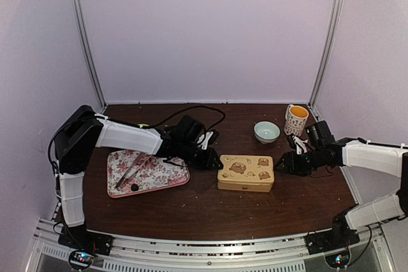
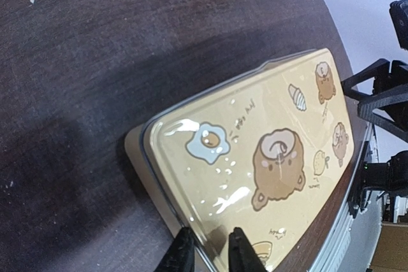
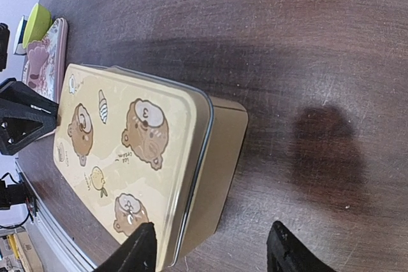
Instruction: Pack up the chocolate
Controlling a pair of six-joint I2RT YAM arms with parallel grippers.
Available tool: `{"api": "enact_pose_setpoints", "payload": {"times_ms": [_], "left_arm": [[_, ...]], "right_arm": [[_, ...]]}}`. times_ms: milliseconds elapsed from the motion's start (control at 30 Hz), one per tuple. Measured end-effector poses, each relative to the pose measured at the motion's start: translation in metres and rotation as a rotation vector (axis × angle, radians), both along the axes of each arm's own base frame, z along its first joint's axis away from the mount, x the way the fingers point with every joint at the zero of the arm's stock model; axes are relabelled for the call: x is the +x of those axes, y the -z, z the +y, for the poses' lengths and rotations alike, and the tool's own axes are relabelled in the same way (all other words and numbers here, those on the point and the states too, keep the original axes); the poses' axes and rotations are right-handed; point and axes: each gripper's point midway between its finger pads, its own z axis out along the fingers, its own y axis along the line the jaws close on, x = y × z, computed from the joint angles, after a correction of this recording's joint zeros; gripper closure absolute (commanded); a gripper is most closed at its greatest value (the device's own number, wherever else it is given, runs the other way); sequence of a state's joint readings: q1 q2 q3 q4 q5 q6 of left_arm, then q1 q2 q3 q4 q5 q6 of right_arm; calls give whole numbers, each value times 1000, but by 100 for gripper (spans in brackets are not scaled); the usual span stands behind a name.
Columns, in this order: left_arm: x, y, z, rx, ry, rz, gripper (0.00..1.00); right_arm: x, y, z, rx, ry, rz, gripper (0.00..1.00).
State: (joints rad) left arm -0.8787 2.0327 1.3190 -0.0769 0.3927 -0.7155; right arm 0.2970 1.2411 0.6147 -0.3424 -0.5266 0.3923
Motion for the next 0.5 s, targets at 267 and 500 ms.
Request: {"api": "enact_pose_setpoints", "payload": {"times_ms": [267,500], "left_arm": [[2,1,1,10,-1,-18,78],[5,-5,-3,2,2,-27,84]], "right_arm": [[-19,9,7,59,-30,17,32],[-27,11,14,117,-39,24,39]]}}
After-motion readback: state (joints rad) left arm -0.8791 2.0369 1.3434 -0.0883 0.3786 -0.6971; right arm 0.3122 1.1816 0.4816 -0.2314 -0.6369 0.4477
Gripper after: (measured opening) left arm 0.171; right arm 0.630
